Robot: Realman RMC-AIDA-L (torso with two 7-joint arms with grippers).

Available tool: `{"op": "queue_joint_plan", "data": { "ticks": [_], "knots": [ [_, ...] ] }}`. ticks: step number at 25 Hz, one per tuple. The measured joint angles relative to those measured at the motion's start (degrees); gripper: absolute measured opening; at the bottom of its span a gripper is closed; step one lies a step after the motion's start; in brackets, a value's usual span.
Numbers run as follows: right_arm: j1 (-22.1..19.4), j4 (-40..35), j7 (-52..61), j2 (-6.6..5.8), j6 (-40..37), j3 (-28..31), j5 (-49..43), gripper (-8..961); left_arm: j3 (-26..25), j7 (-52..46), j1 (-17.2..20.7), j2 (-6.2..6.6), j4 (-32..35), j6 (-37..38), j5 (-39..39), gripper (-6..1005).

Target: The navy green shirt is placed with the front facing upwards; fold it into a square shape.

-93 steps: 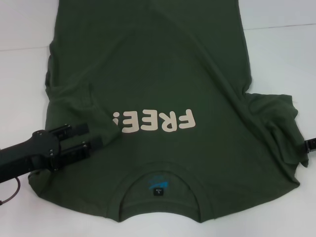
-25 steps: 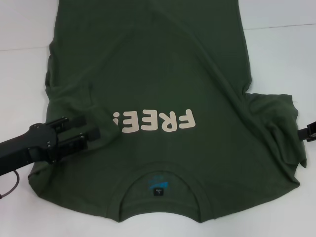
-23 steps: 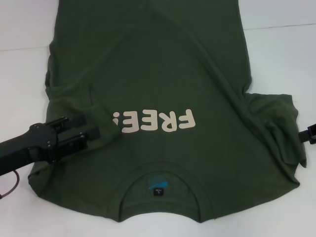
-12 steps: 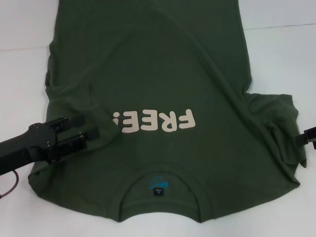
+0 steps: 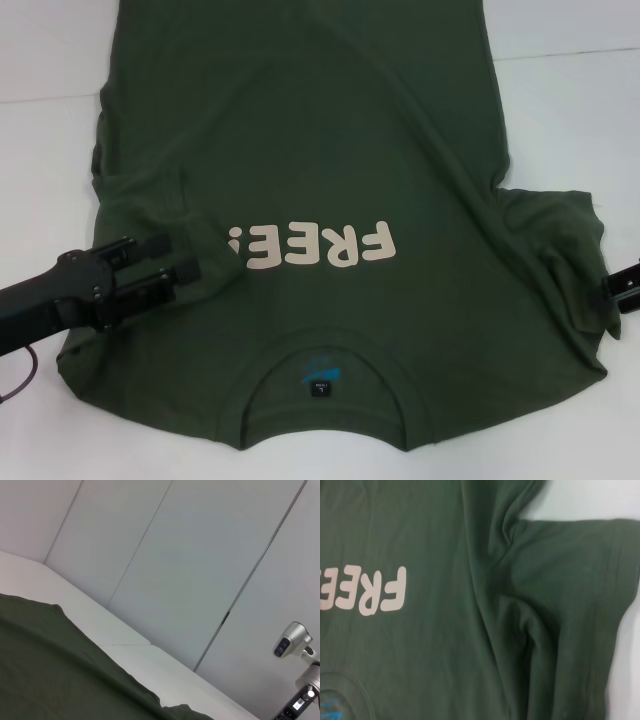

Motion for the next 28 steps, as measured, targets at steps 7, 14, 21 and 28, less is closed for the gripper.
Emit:
{"op": "queue_joint_plan", "data": {
  "ticks": [7, 14, 21, 28],
  "knots": [
    [0.5, 0.5, 1.3, 0.04, 1.4, -1.5, 0.0, 601, -0.3, 0.0, 0.1, -0.04, 0.0, 0.0, 0.0, 720],
    [0.7, 0.5, 1.9, 0.11, 1.6, -1.6, -1.8, 581, -0.7, 0.0, 0.1, -0.1, 0.0, 0.0, 0.0, 719],
    [0.7, 0.6, 2.2, 0.3, 1.7, -1.5, -2.7, 399, -1.3, 0.0, 0.1, -0.1, 0.0, 0.0, 0.0, 719],
    [0.9, 0.6, 2.3, 0.23, 1.8, -1.6, -2.7, 99, -1.3, 0.0, 0.1, -0.18, 0.0, 0.1, 0.0, 719]
  ]
}}
